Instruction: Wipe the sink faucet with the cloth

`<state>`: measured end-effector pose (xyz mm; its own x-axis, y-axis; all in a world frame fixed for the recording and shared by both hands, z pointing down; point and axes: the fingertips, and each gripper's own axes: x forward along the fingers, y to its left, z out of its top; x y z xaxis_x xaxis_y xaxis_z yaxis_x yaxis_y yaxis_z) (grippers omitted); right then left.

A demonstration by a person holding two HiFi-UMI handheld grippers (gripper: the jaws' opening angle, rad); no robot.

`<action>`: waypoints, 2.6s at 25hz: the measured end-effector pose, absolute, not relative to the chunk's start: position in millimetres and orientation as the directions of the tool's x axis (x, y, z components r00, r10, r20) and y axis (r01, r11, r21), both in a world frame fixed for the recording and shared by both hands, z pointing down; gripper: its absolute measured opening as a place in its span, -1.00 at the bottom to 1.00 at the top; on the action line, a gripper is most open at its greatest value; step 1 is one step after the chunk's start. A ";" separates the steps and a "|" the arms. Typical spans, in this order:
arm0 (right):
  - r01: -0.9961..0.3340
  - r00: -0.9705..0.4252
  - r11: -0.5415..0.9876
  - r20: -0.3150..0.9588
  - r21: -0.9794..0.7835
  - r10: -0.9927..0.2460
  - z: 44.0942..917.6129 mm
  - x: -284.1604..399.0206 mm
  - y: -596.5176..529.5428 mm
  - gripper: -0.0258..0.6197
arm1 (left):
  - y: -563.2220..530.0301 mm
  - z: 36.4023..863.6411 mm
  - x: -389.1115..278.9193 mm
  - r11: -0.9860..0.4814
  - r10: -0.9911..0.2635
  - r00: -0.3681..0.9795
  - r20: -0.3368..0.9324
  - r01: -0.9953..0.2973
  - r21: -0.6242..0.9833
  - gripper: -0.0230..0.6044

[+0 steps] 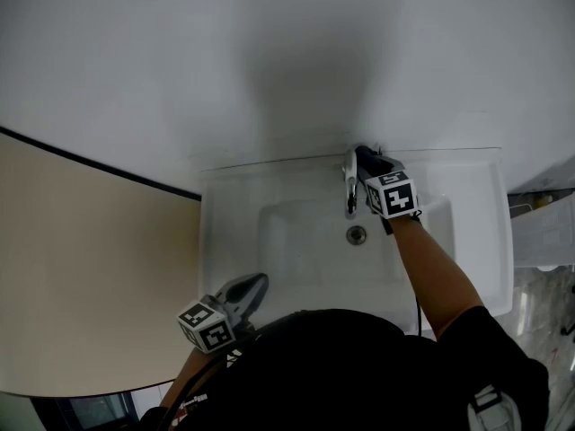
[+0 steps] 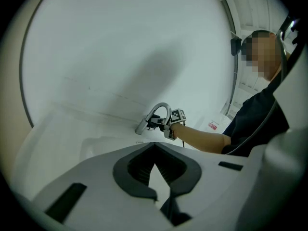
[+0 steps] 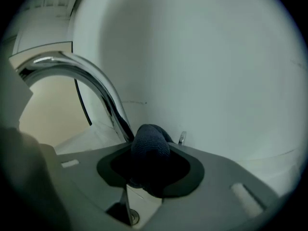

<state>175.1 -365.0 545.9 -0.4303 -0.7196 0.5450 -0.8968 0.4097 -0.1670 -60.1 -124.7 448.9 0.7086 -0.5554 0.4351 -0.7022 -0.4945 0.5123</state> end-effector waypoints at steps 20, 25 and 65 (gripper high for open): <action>-0.871 -0.459 0.417 0.737 -0.261 -0.497 641.8 146.9 -290.0 -0.53 | -122.0 454.9 -51.0 -0.513 -0.524 0.733 0.433 -0.678 0.527 -0.95; -0.875 -0.460 0.426 0.664 -0.229 -0.589 612.3 156.5 -299.7 -0.52 | -121.2 455.1 -58.3 -0.501 -0.537 0.724 0.433 -0.687 0.527 -0.95; -0.864 -0.419 0.497 0.664 -0.081 -0.619 618.7 147.1 -321.9 -0.53 | -117.9 460.2 -54.9 -0.500 -0.523 0.730 0.440 -0.680 0.536 -0.95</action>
<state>147.1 -321.9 618.7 -0.4186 -0.6192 0.6644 -0.8640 0.4968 -0.0814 -54.9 -117.9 460.2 0.7304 -0.5226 0.4398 -0.6804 -0.5001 0.5356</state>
